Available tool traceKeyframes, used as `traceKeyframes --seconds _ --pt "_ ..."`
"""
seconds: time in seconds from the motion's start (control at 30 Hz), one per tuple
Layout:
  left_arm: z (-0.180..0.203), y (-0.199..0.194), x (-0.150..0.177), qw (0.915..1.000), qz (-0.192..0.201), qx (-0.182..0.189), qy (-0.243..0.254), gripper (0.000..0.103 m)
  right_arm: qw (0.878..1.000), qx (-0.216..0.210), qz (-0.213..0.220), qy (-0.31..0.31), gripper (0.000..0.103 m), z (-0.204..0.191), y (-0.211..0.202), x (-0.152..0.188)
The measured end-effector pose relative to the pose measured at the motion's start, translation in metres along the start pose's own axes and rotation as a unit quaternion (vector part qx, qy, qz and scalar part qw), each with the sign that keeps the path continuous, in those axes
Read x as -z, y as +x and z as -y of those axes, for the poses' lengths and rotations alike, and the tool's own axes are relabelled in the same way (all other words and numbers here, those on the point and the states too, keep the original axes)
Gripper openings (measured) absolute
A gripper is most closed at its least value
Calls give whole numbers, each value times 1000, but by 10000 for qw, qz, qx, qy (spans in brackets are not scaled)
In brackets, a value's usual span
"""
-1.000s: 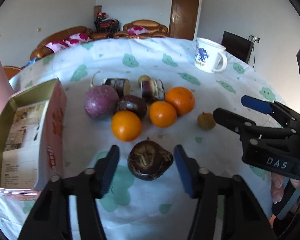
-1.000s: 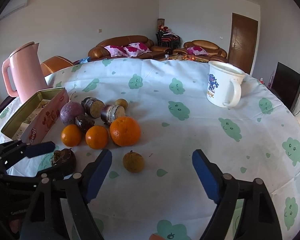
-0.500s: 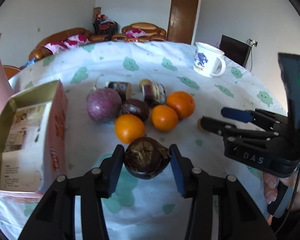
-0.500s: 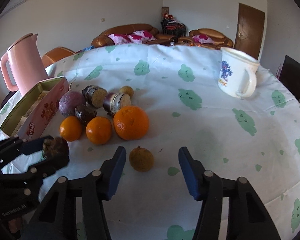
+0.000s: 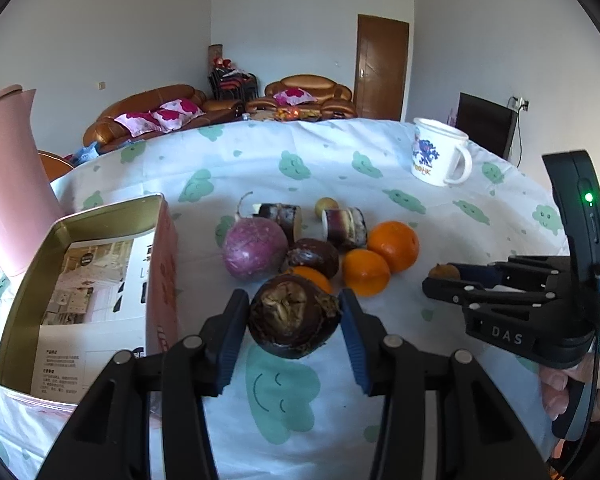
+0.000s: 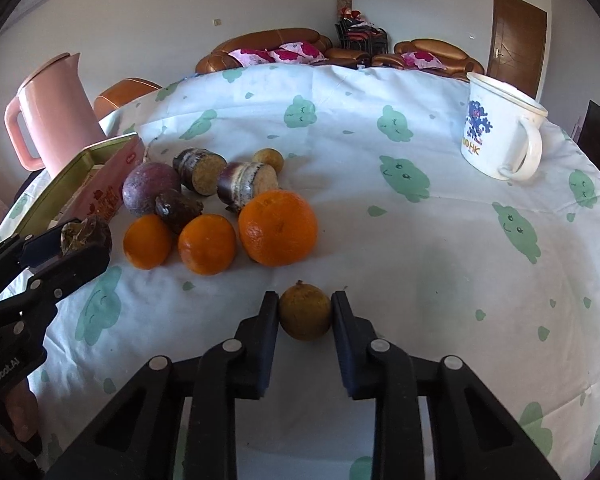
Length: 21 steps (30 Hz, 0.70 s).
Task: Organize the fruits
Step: 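Lift both held fruits and carry them toward the open tin box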
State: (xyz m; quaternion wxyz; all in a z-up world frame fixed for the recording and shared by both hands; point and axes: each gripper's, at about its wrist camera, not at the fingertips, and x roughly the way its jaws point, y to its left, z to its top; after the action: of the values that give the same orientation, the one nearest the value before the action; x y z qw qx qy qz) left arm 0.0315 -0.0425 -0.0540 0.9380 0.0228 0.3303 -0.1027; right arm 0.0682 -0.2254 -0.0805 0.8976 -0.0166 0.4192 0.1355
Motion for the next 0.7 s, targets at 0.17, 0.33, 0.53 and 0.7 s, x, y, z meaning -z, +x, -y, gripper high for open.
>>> traceKeyframes --seconds 0.17,0.33,0.53,0.7 --pt "-2 -1 1 10000 32 -1 -57 48 10000 -14 68 -46 28 -3 -3 0" --pt "-1 -3 2 9999 95 -42 -87 48 9997 -6 218 -63 28 -4 -9 0" --pt "-2 -6 2 9997 181 -69 -124 48 9988 3 456 -159 28 -8 -18 1" --pt "-1 -9 2 9995 283 -115 -114 48 9977 -9 640 -227 28 -11 -24 2"
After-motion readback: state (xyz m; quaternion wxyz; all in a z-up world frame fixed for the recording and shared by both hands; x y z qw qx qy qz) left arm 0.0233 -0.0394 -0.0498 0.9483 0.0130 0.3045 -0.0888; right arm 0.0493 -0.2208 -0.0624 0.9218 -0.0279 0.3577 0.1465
